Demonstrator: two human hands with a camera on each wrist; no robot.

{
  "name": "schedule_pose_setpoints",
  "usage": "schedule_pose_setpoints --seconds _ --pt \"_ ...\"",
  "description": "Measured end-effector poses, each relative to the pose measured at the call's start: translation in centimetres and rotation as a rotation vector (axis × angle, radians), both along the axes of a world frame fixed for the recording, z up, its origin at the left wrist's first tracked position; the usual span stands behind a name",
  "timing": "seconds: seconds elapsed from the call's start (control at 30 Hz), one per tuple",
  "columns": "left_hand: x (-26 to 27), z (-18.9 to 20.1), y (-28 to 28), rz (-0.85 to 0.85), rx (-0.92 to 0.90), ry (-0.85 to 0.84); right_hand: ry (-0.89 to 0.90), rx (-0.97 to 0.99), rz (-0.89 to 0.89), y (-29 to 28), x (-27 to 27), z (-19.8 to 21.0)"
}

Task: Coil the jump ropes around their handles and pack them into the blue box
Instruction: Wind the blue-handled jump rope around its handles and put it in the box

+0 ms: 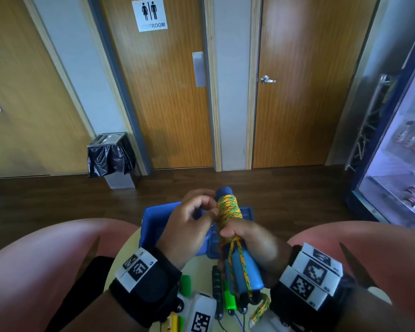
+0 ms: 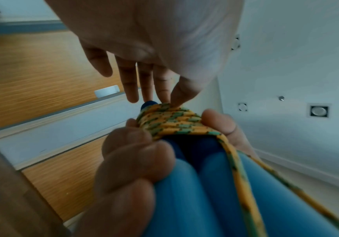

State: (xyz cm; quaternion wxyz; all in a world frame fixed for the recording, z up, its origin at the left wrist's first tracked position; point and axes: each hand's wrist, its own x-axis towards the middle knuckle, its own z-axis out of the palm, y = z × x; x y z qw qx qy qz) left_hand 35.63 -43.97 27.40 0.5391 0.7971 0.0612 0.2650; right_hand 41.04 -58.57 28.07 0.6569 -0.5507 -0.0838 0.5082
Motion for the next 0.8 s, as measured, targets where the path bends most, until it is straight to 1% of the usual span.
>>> schedule_pose_setpoints --seconds 0.1,0.23,0.3,0.37,0.43,0.5,0.53,0.57,0.6,0.67,0.73,0.8 --pt "-0.3 -0.5 1.4 -0.018 -0.164 -0.014 -0.035 -0.027 -0.005 2.1 -0.4 -0.1" --pt "-0.3 -1.6 4.0 0.000 -0.315 -0.018 0.007 -0.070 -0.021 5.7 -1.2 -0.4" --pt "-0.5 -2.0 5.6 -0.010 -0.361 -0.010 0.041 -0.071 -0.026 7.5 -1.7 -0.5" --pt "-1.1 -2.2 7.9 -0.038 -0.364 0.016 0.060 -0.069 -0.022 9.8 -2.2 -0.6" --pt "-2.1 -2.1 10.9 -0.063 -0.281 0.057 0.080 -0.060 -0.017 12.5 -2.9 -0.8" --pt "-2.8 -2.0 14.3 -0.083 -0.112 0.088 0.085 -0.053 -0.005 15.1 -3.5 -1.1" --pt "-3.1 -1.9 16.0 -0.067 -0.022 0.084 0.097 -0.051 0.019 16.3 -3.9 -1.2" --pt "-3.2 -1.9 17.7 -0.044 0.030 0.051 0.111 -0.049 0.051 17.6 -4.3 -1.3" --pt "-3.4 -1.7 19.2 -0.034 0.034 0.025 0.127 -0.044 0.087 18.9 -4.7 -1.5" --pt "-3.6 -1.7 21.6 -0.104 -0.040 0.028 0.148 0.001 0.161 21.3 -5.4 -1.8" --pt "-3.7 -1.8 23.5 -0.134 0.013 0.057 0.156 0.050 0.181 23.3 -5.9 -2.3" --pt "-3.7 -2.3 25.4 -0.095 0.078 0.069 0.188 0.074 0.178 24.4 -6.5 -2.9"
